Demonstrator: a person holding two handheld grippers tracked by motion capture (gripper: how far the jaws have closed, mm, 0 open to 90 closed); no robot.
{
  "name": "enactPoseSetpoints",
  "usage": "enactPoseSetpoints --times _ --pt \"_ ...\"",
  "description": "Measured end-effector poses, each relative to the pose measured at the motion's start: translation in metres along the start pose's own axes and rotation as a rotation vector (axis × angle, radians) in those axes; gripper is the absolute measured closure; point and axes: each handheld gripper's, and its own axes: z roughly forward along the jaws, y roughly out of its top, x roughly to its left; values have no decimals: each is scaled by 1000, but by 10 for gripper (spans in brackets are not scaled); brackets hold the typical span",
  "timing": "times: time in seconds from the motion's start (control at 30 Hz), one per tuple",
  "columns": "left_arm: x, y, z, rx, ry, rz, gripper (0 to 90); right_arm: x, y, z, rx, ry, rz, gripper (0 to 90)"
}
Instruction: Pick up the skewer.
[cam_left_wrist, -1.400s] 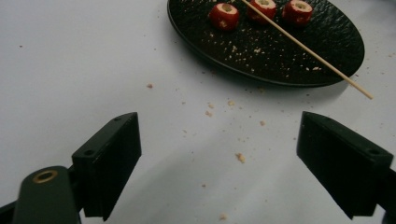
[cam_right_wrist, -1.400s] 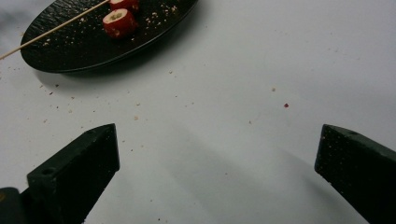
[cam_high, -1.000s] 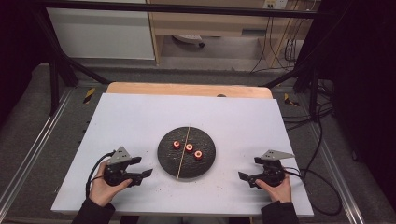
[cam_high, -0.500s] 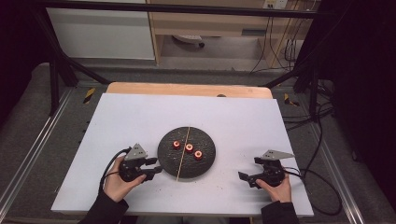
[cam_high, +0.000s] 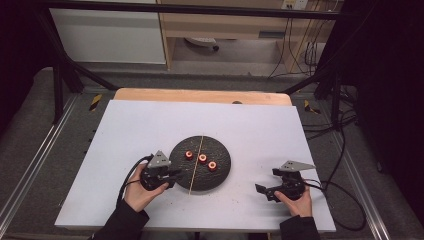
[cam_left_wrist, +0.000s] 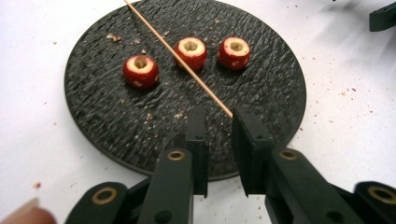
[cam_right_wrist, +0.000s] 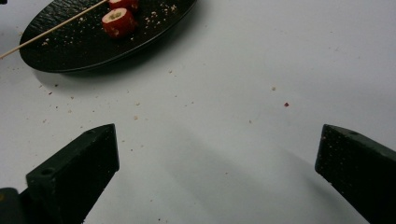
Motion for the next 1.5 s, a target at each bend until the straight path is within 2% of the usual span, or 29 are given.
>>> enactPoseSetpoints --times 0.27,0.43,0.83,1.1,1.5 --pt "-7 5 13 22 -9 -8 846 0 0 1 0 0 0 6" --pt "-15 8 21 29 -9 5 890 0 0 0 -1 0 1 6" --pt "-28 11 41 67 -27 22 895 0 0 -1 1 2 1 6" --pt "-25 6 44 104 -18 33 895 0 0 -1 -2 3 4 6" --pt "-13 0 33 125 42 52 895 0 0 0 1 0 3 6"
